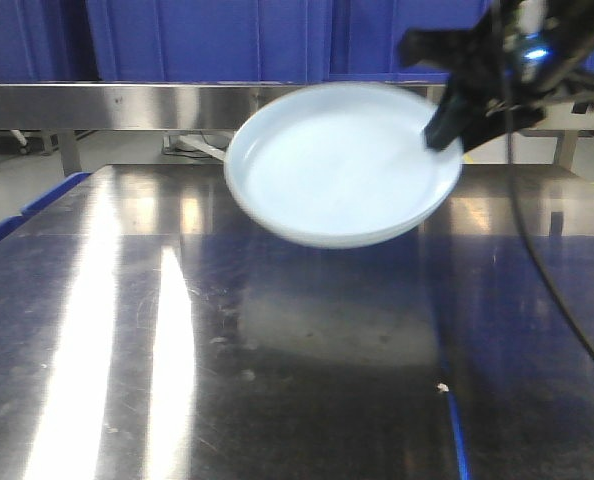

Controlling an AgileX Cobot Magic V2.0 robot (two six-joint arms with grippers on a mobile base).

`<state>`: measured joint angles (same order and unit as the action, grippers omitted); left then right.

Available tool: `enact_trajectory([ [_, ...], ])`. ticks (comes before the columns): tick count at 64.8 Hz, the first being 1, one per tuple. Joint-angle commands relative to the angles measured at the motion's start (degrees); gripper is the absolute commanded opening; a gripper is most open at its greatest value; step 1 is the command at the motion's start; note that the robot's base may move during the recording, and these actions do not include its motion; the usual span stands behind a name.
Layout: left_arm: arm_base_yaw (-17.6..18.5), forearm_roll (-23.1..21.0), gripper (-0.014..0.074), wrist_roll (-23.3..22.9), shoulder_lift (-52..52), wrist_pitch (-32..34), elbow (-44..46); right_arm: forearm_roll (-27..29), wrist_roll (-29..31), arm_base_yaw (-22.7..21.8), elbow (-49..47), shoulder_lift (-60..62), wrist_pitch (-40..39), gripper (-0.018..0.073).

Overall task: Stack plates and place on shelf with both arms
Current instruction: 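Lift the stacked plates high above the table with the right gripper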

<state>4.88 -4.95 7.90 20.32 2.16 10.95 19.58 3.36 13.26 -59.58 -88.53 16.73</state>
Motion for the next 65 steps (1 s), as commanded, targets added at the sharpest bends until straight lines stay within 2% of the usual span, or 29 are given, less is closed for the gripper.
enact_trajectory([
  [1, -0.13, 0.06, 0.0082, -0.10, 0.39, 4.95, 1.71, -0.09, 0.45, -1.74, 5.17, 8.72, -14.77, 0.0057],
  [10, -0.13, 0.06, 0.0082, -0.10, 0.39, 4.95, 1.71, -0.09, 0.45, -3.99, 15.38, 17.05, -23.49, 0.0057],
  [20, -0.13, 0.06, 0.0082, -0.10, 0.39, 4.95, 1.71, -0.09, 0.45, -4.04, 24.56, 26.09, -29.76, 0.0057],
  [35, -0.13, 0.06, 0.0082, -0.10, 0.39, 4.95, 1.71, -0.09, 0.45, -4.00, 36.38, 39.91, -30.26, 0.0057],
  [46, -0.13, 0.06, 0.0082, -0.10, 0.39, 4.95, 1.71, -0.64, 0.45, -4.00, 41.27, 50.89, -29.61, 0.0057],
  [51, -0.13, 0.06, 0.0082, -0.10, 0.39, 4.95, 1.71, -3.81, 0.45, -4.00, 42.06, 54.86, -28.41, 0.0057],
  [59, -0.13, 0.06, 0.0082, -0.10, 0.39, 4.95, 1.71, -13.51, 0.45, -4.00, 42.28, 59.50, -26.32, 0.0057],
  [65, -0.13, 0.06, 0.0082, -0.10, 0.39, 4.95, 1.71, -14.27, 0.45, -4.00, 42.28, 61.66, -26.21, 0.0057],
])
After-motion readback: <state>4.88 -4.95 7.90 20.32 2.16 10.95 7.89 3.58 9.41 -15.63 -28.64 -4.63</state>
